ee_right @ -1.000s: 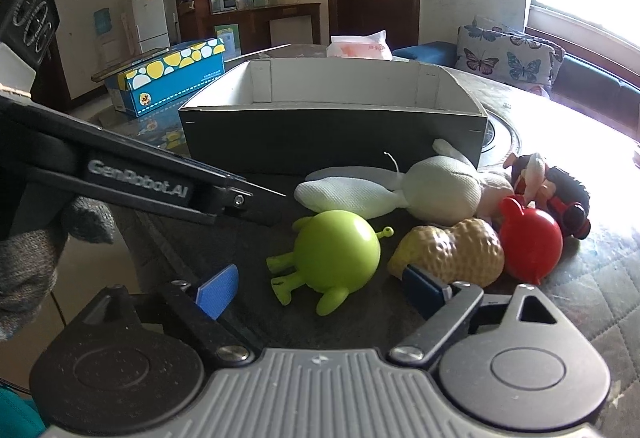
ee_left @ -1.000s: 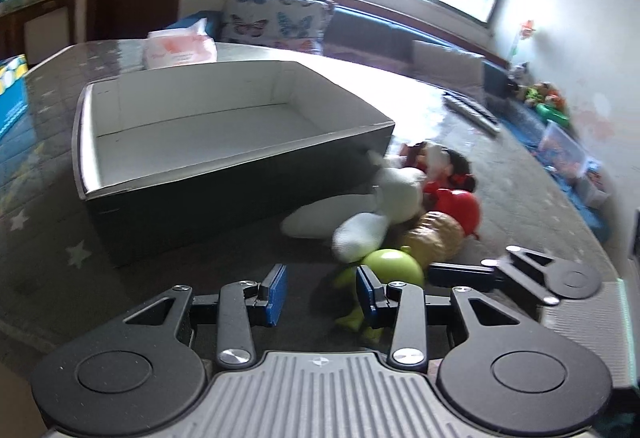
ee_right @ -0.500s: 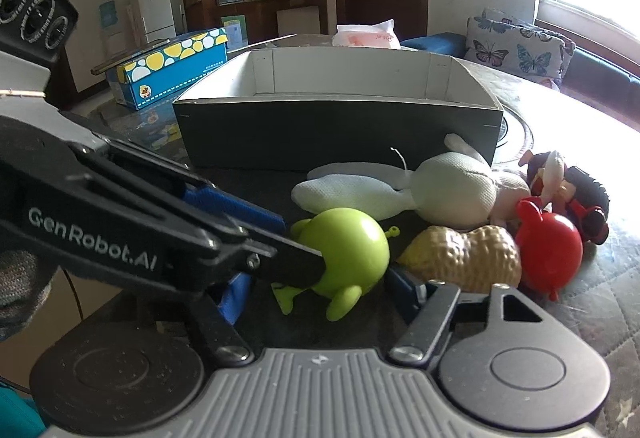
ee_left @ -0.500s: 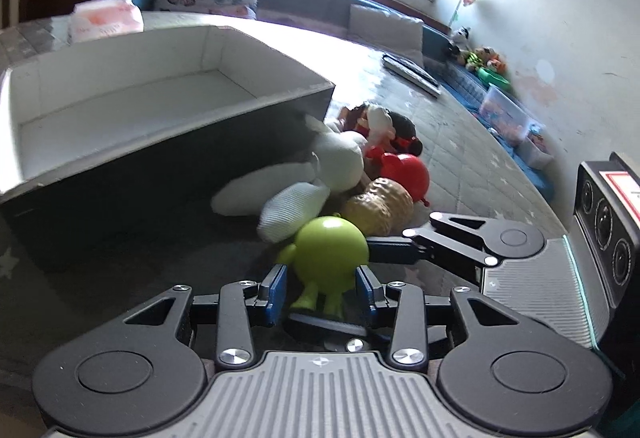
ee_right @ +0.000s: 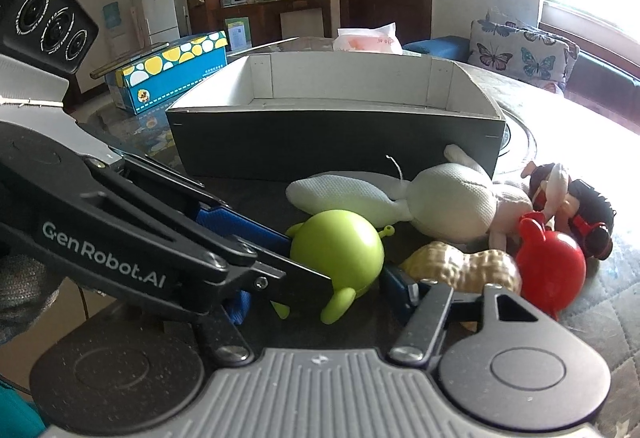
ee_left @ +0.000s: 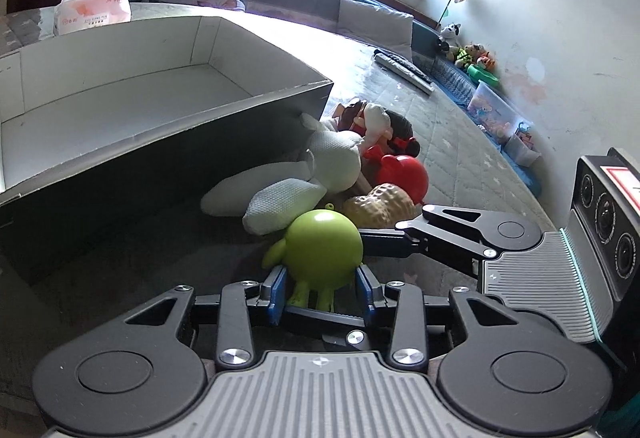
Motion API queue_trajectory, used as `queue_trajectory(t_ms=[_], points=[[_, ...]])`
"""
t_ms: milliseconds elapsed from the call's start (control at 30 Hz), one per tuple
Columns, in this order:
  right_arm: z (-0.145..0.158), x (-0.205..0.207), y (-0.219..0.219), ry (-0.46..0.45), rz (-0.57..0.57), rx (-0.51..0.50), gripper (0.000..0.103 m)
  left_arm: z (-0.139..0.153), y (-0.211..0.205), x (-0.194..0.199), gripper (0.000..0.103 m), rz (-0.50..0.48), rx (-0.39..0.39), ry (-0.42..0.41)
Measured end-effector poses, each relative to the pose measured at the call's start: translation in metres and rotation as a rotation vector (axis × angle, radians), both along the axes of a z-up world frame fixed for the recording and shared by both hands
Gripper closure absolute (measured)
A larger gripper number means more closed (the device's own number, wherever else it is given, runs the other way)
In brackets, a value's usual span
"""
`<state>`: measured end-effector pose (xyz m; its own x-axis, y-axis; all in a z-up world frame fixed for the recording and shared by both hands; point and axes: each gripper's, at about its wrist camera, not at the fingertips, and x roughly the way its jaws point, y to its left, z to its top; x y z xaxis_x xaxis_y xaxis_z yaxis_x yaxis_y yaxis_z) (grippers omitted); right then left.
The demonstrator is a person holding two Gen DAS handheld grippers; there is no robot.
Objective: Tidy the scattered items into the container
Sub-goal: 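Close the left tool on the green alien figure, then lift and carry the green alien figure into the box with the left tool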
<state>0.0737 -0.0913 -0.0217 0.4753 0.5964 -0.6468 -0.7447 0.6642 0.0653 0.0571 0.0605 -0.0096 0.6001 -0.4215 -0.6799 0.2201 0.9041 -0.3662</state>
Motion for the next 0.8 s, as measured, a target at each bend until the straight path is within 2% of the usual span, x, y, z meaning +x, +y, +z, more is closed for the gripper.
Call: queue_trajectory(t_ms=[267, 500, 633, 800], points=[[0.028, 0.004, -0.001, -0.077, 0.017, 0.023, 0.037, 0.027, 0.004, 0.0, 0.064, 0.002, -0.012, -0.093], [0.056, 0.031, 0.013, -0.177, 0.061, 0.03, 0.037, 0.055, 0.013, 0.025, 0.064, 0.017, 0.019, -0.176], [0.069, 0.061, 0.027, -0.211, 0.085, 0.023, 0.037, 0.066, 0.026, 0.056, 0.064, 0.027, 0.008, -0.173], [0.077, 0.104, 0.048, -0.197, 0.112, 0.0, 0.037, 0.066, 0.05, 0.101, 0.064, 0.051, -0.053, -0.115]])
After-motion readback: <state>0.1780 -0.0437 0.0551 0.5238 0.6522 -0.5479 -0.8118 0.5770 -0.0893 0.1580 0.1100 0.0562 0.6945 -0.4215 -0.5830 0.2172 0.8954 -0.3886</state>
